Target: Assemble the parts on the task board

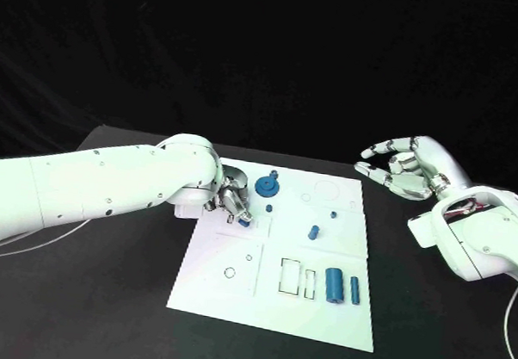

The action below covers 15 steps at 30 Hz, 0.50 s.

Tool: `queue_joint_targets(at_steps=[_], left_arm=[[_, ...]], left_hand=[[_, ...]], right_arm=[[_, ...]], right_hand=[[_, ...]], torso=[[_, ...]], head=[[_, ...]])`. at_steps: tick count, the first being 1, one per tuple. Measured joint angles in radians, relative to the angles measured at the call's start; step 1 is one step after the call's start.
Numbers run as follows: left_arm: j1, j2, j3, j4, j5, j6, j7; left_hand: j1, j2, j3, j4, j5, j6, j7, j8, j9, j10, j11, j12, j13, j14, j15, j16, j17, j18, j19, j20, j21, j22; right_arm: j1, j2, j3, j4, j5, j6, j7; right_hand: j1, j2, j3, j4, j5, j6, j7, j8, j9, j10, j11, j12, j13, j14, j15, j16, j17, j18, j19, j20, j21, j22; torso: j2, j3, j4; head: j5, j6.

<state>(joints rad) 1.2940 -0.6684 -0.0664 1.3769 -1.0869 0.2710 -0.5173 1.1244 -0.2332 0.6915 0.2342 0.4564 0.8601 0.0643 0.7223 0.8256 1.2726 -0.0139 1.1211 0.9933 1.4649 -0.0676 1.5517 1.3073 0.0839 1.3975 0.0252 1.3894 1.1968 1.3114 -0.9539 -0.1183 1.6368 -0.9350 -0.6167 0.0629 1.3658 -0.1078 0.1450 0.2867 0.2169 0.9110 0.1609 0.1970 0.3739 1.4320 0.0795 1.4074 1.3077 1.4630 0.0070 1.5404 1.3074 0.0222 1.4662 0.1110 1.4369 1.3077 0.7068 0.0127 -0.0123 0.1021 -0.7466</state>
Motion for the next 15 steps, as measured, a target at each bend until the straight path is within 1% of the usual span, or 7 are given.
queue_joint_targets(at_steps=[8, 9, 15], left_arm=[[0.000, 0.001, 0.000, 0.000, -0.006, -0.001, -0.002], [0.000, 0.000, 0.000, 0.000, -0.006, -0.001, -0.002], [-0.001, -0.003, 0.000, 0.009, -0.006, -0.005, -0.002]], left_hand=[[-0.003, -0.003, 0.002, -0.002, 0.004, 0.000, 0.000, 0.000, 0.000, 0.000, 0.000, 0.000, -0.001, 0.000, 0.000, 0.000, 0.000, 0.000, 0.000, 0.000, 0.000, 0.000], [-0.005, -0.004, 0.034, -0.034, 0.004, 0.000, 0.000, 0.000, 0.000, 0.000, 0.000, 0.000, -0.001, 0.000, 0.000, 0.000, 0.000, 0.000, 0.000, 0.000, 0.000, 0.000], [-0.006, -0.003, 0.034, -0.034, 0.004, 0.001, 0.002, 0.003, 0.001, 0.004, -0.003, 0.000, 0.001, 0.003, -0.003, 0.000, 0.000, 0.000, 0.000, 0.000, 0.000, 0.000]], right_arm=[[-0.001, 0.001, 0.000, 0.000, 0.000, -0.001, 0.001], [-0.001, 0.001, 0.000, 0.000, 0.000, -0.001, 0.001], [-0.001, 0.001, 0.000, 0.000, 0.000, -0.002, 0.001]], right_hand=[[0.000, 0.000, 0.000, 0.000, 0.000, 0.000, 0.000, 0.000, 0.000, 0.000, 0.000, 0.000, 0.000, 0.000, 0.000, 0.000, 0.000, 0.000, 0.000, 0.000, 0.000, 0.000], [0.000, 0.000, 0.000, 0.000, 0.000, 0.000, 0.000, 0.000, 0.000, 0.000, 0.000, 0.000, 0.000, 0.000, 0.000, 0.000, 0.000, 0.000, 0.000, 0.000, 0.000, 0.000], [0.000, 0.000, 0.000, 0.000, 0.004, -0.002, -0.002, 0.000, 0.000, 0.000, 0.000, 0.000, 0.000, 0.001, -0.001, 0.000, 0.000, 0.000, 0.000, 0.000, 0.000, 0.000]], torso=[[0.000, -0.0001, 0.0000], [0.000, -0.0001, 0.0000], [0.000, -0.0004, 0.0000]], head=[[0.000, 0.000], [0.000, 0.000], [-0.001, -0.001]])
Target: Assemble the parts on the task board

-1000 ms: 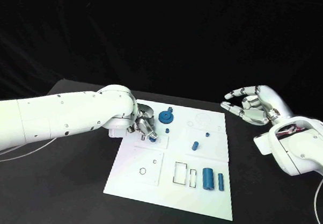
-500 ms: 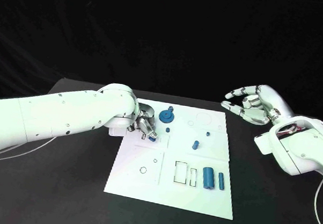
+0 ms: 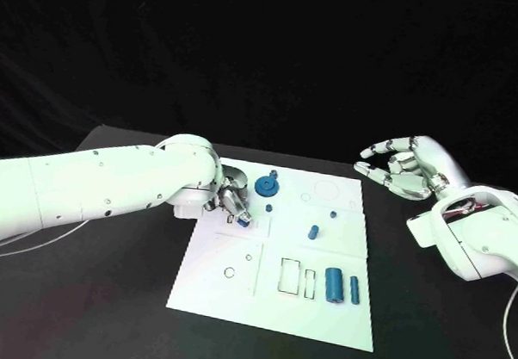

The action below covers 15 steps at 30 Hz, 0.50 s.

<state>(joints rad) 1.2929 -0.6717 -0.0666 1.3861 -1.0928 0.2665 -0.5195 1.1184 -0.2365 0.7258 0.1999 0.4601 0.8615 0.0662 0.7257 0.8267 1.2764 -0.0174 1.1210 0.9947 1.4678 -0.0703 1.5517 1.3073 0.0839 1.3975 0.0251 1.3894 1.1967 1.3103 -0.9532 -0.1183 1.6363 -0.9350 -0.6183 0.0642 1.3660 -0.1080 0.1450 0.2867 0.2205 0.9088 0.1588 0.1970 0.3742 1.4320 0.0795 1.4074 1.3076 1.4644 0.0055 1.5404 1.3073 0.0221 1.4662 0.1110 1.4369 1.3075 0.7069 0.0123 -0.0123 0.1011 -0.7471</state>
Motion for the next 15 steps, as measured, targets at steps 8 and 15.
queue_joint_targets(at_steps=[8, 15], left_arm=[[-0.004, -0.015, 0.002, 0.023, 0.006, -0.020, -0.001], [-0.010, -0.032, 0.006, 0.044, 0.011, -0.050, -0.001]], left_hand=[[0.000, 0.000, 0.000, 0.000, 0.008, 0.004, -0.004, 0.000, 0.004, 0.004, -0.004, 0.003, 0.002, 0.001, -0.001, 0.000, 0.000, 0.000, 0.000, 0.000, 0.000, 0.000], [0.000, 0.000, 0.000, 0.000, 0.012, 0.006, -0.003, 0.000, 0.006, 0.007, -0.001, 0.009, 0.007, 0.001, -0.001, 0.000, 0.000, 0.000, 0.000, 0.000, 0.000, 0.000]], right_arm=[[-0.001, -0.001, 0.000, 0.000, 0.000, -0.001, 0.001], [-0.001, -0.001, 0.000, 0.000, 0.000, -0.002, 0.003]], right_hand=[[0.000, 0.000, 0.000, 0.000, 0.000, -0.002, -0.002, 0.000, 0.000, 0.000, 0.000, 0.000, 0.000, 0.002, -0.002, 0.000, 0.000, 0.000, 0.000, 0.000, 0.000, 0.000], [0.000, 0.000, 0.000, 0.000, 0.000, -0.002, -0.002, 0.000, 0.000, 0.000, 0.000, 0.000, 0.000, 0.002, -0.002, 0.000, 0.001, 0.000, 0.000, 0.000, 0.000, 0.000]], torso=[[0.000, 0.0000, -0.0006], [0.000, 0.0000, -0.0001]], head=[[-0.002, 0.000], [-0.007, -0.003]])
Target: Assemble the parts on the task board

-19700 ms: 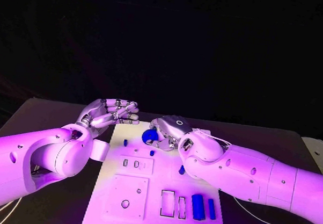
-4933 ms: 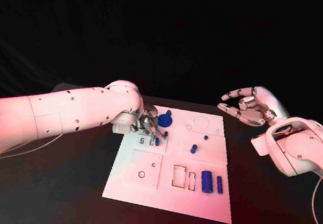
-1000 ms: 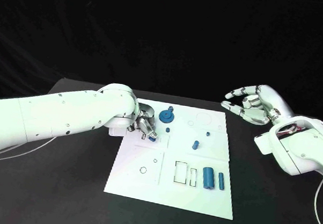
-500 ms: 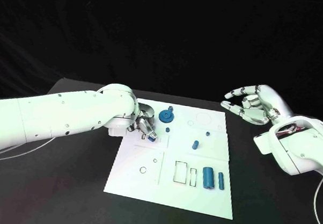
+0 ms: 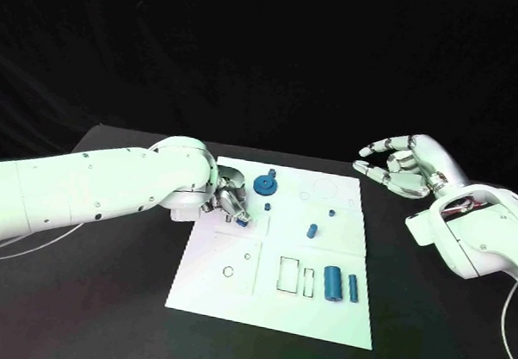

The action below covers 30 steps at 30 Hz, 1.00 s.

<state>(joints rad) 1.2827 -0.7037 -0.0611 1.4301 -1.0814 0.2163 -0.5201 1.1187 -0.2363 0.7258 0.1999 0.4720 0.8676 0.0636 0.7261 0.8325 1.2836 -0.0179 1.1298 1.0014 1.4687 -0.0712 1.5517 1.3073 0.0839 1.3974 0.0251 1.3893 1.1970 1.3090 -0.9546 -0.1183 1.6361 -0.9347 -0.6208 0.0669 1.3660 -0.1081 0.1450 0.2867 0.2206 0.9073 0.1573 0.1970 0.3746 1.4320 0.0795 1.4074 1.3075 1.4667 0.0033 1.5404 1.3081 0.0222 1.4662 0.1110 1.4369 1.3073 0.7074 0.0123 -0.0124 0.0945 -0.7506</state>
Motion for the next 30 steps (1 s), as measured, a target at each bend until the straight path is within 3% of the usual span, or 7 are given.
queue_joint_targets(at_steps=[14, 30], left_arm=[[-0.011, -0.009, 0.001, 0.016, -0.010, -0.061, 0.002], [-0.020, 0.002, 0.001, 0.014, -0.060, -0.083, 0.002]], left_hand=[[0.000, 0.000, 0.000, 0.000, 0.000, 0.000, 0.000, 0.004, 0.002, 0.003, -0.003, 0.000, 0.005, -0.004, -0.004, 0.000, 0.000, 0.000, 0.000, 0.000, 0.004, 0.004], [0.000, 0.000, 0.000, 0.000, 0.003, 0.005, -0.001, 0.004, 0.006, 0.011, -0.003, 0.010, 0.012, -0.004, -0.004, 0.000, 0.001, 0.000, 0.004, -0.004, 0.008, 0.009]], right_arm=[[-0.002, 0.000, 0.000, -0.001, 0.000, -0.002, 0.003], [-0.004, 0.000, 0.000, -0.002, 0.000, -0.002, 0.004]], right_hand=[[0.000, 0.000, 0.000, 0.000, 0.000, 0.000, 0.000, 0.000, 0.000, 0.000, 0.000, 0.000, 0.000, 0.000, 0.000, 0.000, 0.000, 0.000, 0.000, 0.000, 0.000, 0.001], [-0.004, -0.004, 0.000, 0.000, 0.000, 0.000, 0.000, 0.008, 0.001, 0.000, 0.000, 0.000, 0.000, 0.000, 0.000, 0.000, 0.000, 0.000, 0.000, 0.000, -0.004, 0.001]], torso=[[0.000, 0.0002, 0.0016], [0.000, 0.0004, 0.0000]], head=[[0.001, -0.005], [0.002, -0.006]])
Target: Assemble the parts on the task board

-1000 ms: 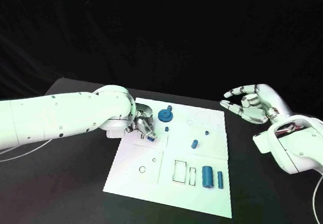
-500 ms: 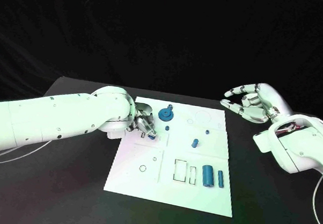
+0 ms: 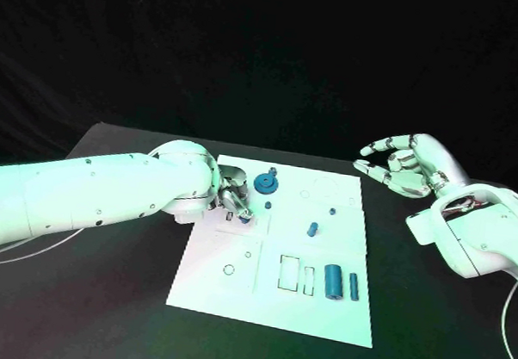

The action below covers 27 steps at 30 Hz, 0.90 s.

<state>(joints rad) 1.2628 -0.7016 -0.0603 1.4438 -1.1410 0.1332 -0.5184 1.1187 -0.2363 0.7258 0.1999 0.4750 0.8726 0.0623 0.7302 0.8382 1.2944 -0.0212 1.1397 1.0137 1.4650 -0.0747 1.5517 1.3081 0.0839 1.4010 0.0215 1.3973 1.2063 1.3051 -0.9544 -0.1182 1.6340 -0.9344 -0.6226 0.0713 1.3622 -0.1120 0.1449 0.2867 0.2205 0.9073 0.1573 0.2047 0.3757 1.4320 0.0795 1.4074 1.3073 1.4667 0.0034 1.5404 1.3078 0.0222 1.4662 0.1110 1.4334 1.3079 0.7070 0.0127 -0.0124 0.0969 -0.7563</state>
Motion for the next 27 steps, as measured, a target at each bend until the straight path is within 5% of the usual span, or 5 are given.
queue_joint_targets(at_steps=[27], left_arm=[[-0.002, 0.000, 0.001, -0.001, -0.044, 0.027, -0.001]], left_hand=[[-0.002, -0.002, 0.000, 0.000, 0.000, 0.000, 0.000, 0.004, 0.000, 0.004, -0.003, 0.005, 0.004, 0.000, 0.000, 0.000, 0.000, 0.000, 0.000, 0.000, 0.004, 0.006]], right_arm=[[-0.001, 0.000, 0.000, -0.001, 0.000, 0.000, 0.001]], right_hand=[[0.000, 0.000, 0.000, 0.000, 0.000, 0.000, 0.000, 0.000, 0.000, 0.000, 0.000, 0.000, 0.001, 0.000, 0.000, 0.000, 0.000, 0.000, 0.000, 0.000, 0.000, 0.000]], torso=[[0.000, 0.0001, 0.0005]], head=[[-0.001, -0.008]])
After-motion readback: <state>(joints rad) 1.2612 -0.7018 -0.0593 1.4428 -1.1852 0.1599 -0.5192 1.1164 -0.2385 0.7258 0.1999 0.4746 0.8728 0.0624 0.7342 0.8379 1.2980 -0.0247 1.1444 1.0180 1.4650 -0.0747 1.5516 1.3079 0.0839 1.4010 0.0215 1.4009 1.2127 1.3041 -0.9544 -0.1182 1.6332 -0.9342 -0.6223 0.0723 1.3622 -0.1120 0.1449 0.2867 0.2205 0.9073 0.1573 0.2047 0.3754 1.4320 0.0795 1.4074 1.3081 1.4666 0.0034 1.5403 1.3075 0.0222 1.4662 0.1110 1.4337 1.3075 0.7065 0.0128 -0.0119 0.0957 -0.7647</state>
